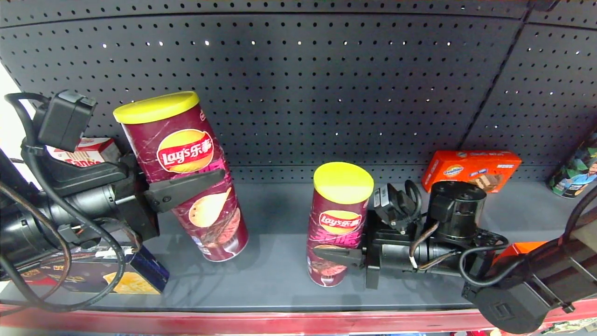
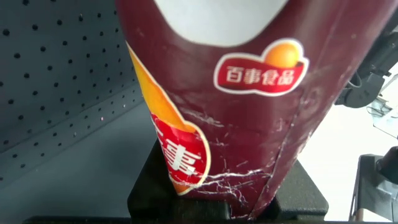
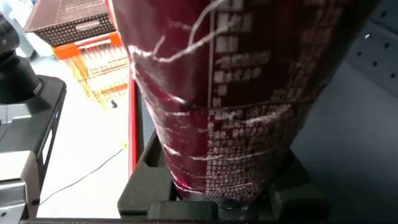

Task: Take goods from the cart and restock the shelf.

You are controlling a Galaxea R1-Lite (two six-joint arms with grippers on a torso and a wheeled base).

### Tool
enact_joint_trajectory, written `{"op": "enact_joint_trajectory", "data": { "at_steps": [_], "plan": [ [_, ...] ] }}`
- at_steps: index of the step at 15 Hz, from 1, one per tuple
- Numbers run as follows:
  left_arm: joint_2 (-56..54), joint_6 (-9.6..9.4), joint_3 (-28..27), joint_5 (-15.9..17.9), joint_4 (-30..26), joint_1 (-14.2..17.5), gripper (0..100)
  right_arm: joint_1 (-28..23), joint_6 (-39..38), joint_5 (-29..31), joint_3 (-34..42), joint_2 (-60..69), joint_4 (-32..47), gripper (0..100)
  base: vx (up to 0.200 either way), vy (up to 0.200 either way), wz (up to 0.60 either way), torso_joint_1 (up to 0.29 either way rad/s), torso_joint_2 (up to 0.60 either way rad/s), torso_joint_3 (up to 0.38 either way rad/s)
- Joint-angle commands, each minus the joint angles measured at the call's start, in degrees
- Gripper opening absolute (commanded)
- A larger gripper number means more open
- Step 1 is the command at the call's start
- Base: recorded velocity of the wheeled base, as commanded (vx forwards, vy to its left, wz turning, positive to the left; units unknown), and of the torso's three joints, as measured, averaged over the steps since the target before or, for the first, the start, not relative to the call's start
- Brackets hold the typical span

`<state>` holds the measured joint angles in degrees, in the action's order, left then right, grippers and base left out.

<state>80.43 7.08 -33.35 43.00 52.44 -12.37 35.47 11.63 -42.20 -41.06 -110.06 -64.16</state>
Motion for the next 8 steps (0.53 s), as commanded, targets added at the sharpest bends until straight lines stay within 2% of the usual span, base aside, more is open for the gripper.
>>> {"op": "enact_joint_trajectory", "data": {
  "at_steps": [1,8],
  "plan": [
    [0.0,0.04,0.3,0.0,0.1,0.0,0,0.0,0.1,-0.1,0.1,-0.9,0.0,0,0.0,0.0,0.0,0.0,0.0,0.0],
    [0.0,-0.05,0.5,0.0,0.1,0.0,0,0.6,0.1,-0.2,1.0,-0.9,-0.2,0,0.0,0.0,0.0,0.0,0.0,0.0]
  ]
}}
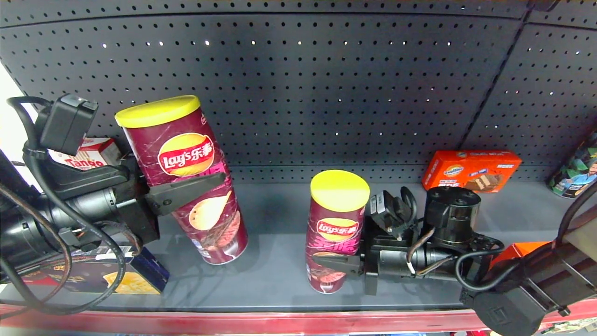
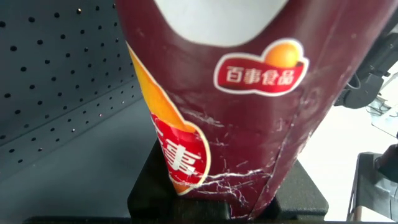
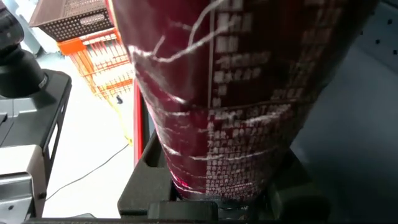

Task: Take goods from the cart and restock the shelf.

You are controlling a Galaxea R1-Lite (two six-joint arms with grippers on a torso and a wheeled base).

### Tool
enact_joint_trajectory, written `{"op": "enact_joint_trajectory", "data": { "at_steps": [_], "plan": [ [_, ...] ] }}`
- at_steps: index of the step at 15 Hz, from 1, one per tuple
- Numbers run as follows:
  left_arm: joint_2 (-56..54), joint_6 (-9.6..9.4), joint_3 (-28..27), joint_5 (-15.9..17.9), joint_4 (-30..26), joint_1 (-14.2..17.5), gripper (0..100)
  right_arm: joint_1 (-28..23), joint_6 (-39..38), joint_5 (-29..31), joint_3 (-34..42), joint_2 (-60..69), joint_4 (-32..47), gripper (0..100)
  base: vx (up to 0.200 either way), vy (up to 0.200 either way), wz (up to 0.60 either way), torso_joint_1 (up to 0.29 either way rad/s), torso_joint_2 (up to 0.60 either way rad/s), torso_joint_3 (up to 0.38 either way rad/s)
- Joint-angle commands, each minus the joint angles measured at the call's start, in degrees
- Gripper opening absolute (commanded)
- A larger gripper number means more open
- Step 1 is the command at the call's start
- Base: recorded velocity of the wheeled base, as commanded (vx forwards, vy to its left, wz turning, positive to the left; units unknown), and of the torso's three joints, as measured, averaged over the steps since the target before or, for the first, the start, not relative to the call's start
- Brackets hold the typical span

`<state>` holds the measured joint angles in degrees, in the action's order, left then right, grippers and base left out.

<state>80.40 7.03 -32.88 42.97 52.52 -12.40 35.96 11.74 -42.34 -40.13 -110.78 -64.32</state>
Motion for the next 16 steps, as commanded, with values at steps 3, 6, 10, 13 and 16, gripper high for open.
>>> {"op": "enact_joint_trajectory", "data": {
  "at_steps": [3,6,10,13,16],
  "plan": [
    [-0.1,0.0,0.1,0.0,0.0,0.0,0,0.2,0.3,0.2,1.7,0.2,-0.1,100,0.0,0.0,0.0,0.0,0.0,0.0],
    [-0.1,0.0,0.1,0.0,0.0,0.0,0,0.0,0.3,0.8,1.7,0.8,-0.2,100,0.0,0.0,0.0,0.0,0.0,0.0],
    [-0.3,0.0,0.4,0.0,0.0,0.0,0,-1.2,0.2,2.8,4.5,5.6,0.0,100,0.0,0.0,0.0,0.0,0.0,0.0],
    [-0.8,0.0,0.7,0.0,0.0,0.0,0,-2.1,0.0,3.1,10.2,12.9,0.1,100,0.0,0.0,0.0,0.0,0.0,0.0],
    [-1.3,0.0,1.0,0.0,0.0,-0.1,0,-3.3,0.0,3.4,14.5,19.5,0.2,100,0.0,0.0,0.0,0.0,0.0,0.0]
  ]
}}
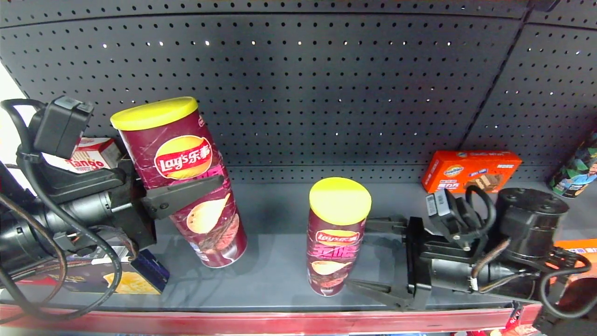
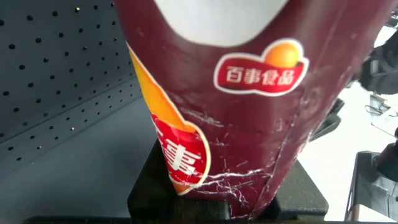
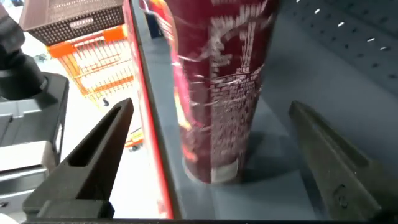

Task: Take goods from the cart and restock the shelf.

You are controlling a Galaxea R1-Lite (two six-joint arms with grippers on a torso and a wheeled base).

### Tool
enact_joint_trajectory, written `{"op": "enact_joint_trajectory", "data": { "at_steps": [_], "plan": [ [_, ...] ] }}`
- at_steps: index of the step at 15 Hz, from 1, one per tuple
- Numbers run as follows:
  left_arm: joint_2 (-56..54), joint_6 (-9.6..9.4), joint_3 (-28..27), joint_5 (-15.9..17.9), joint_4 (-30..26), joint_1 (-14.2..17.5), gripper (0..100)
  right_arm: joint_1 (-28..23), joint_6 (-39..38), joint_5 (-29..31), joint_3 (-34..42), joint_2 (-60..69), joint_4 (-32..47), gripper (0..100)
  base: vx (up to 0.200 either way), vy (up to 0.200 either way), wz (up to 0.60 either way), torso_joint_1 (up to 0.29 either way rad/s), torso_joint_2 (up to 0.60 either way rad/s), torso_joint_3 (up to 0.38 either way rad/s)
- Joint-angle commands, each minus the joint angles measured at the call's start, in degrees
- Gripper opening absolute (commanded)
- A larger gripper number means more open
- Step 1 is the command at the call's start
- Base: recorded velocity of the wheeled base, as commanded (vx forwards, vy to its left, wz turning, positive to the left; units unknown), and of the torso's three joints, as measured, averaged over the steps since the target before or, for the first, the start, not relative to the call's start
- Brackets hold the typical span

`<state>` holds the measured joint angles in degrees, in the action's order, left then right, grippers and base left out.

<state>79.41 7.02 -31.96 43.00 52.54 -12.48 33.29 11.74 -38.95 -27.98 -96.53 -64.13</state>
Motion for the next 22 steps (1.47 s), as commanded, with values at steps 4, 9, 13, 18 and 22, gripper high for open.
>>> {"op": "enact_joint_trajectory", "data": {
  "at_steps": [4,9,13,18,22],
  "plan": [
    [-1.1,0.01,0.1,0.0,0.0,0.0,0,-5.8,-3.1,3.4,6.5,17.3,1.2,100,0.0,0.0,0.0,0.0,0.0,0.0],
    [-1.6,0.01,0.1,0.0,-0.1,0.0,0,-16.0,-7.4,10.1,7.9,33.2,9.9,100,0.0,0.0,0.0,0.0,0.0,0.0],
    [-2.2,-0.08,0.1,-0.1,-0.1,-0.3,0,-26.2,-9.9,13.2,15.5,47.6,19.5,100,0.0,0.0,0.0,0.0,0.0,0.0],
    [-3.0,-0.17,0.1,-0.1,-0.1,-0.8,0,-38.7,-12.9,13.4,26.0,66.0,30.3,100,0.0,0.0,0.0,0.0,0.0,0.0],
    [-5.2,-0.08,1.9,-0.1,-0.2,-0.7,0,-48.2,-12.9,19.3,26.4,86.9,52.9,100,0.0,0.0,0.0,0.0,0.0,0.0]
  ]
}}
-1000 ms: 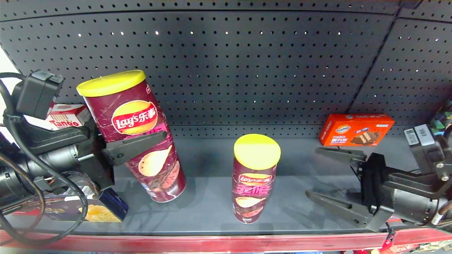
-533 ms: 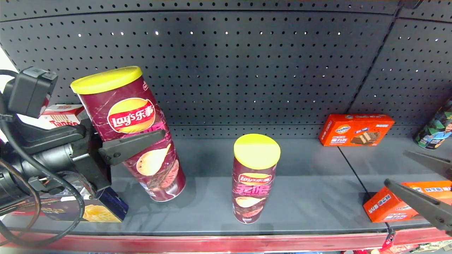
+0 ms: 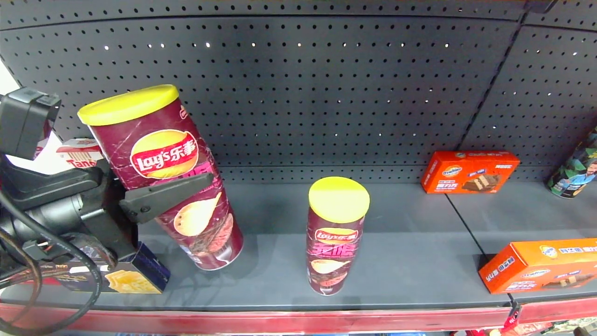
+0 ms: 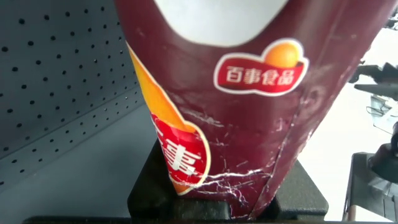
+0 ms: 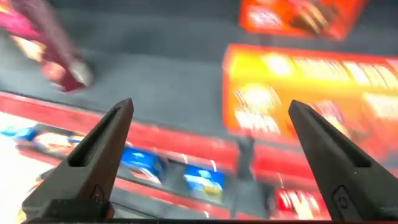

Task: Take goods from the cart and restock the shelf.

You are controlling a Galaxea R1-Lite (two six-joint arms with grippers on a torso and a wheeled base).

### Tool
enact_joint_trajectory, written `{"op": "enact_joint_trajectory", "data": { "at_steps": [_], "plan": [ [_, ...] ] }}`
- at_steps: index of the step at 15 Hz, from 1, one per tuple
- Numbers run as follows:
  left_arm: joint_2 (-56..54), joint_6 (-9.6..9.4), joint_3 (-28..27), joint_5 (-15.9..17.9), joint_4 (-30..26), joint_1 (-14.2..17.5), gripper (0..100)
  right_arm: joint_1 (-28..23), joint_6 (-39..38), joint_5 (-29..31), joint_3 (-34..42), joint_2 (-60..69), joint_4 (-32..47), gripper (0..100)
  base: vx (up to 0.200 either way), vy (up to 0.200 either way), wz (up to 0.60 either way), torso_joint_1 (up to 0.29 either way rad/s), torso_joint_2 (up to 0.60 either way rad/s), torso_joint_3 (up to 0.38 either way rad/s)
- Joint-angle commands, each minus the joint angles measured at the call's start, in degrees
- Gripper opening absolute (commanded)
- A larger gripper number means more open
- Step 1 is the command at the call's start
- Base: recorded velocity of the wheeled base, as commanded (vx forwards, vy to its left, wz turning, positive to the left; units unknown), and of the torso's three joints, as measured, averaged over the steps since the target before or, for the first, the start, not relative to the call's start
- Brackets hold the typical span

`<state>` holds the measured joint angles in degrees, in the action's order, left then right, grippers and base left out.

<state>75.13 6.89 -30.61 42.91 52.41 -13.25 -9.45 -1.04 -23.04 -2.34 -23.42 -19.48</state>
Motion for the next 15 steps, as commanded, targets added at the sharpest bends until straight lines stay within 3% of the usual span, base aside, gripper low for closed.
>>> {"op": "enact_joint_trajectory", "data": {
  "at_steps": [1,2,3,4,6,7,8,9,15],
  "plan": [
    [-1.0,0.06,0.6,0.0,0.1,0.0,0,-5.7,-0.1,4.1,0.8,14.9,9.2,100,0.0,0.0,0.0,0.0,0.0,0.0],
    [-1.9,0.14,1.0,0.0,0.0,0.1,0,-7.2,0.2,11.6,0.8,21.6,15.6,100,0.0,0.0,0.0,0.0,0.0,0.0],
    [-2.3,0.14,1.2,0.0,0.0,0.1,0,-8.0,0.3,15.6,1.1,23.4,17.3,100,0.0,0.0,0.0,0.0,0.0,0.0],
    [-2.6,0.14,1.7,0.0,0.0,0.1,0,-8.2,0.5,28.6,1.3,23.4,18.4,100,0.0,0.0,0.0,0.0,0.0,0.0],
    [-3.0,0.14,2.2,0.0,0.0,0.1,0,-8.2,0.5,35.8,1.5,23.4,17.9,100,0.0,0.0,0.0,0.0,0.0,0.0],
    [-3.0,0.14,2.3,0.1,0.0,0.1,0,-8.2,0.6,36.6,1.6,23.4,17.7,100,0.0,0.0,0.0,0.0,0.0,0.0],
    [-2.9,0.14,2.0,0.1,0.1,0.1,0,-8.0,1.8,30.7,1.7,23.4,17.5,100,0.0,0.0,0.0,0.0,0.0,0.0],
    [-2.9,0.14,1.9,0.2,0.0,-0.1,0,-8.0,2.2,21.2,2.3,23.4,18.5,100,0.0,0.0,0.0,0.0,0.0,0.0],
    [-0.4,-0.21,0.7,0.1,-0.1,-3.1,0,-8.0,0.7,22.7,2.3,23.4,19.3,100,0.0,0.0,0.0,0.0,0.0,0.0]
  ]
}}
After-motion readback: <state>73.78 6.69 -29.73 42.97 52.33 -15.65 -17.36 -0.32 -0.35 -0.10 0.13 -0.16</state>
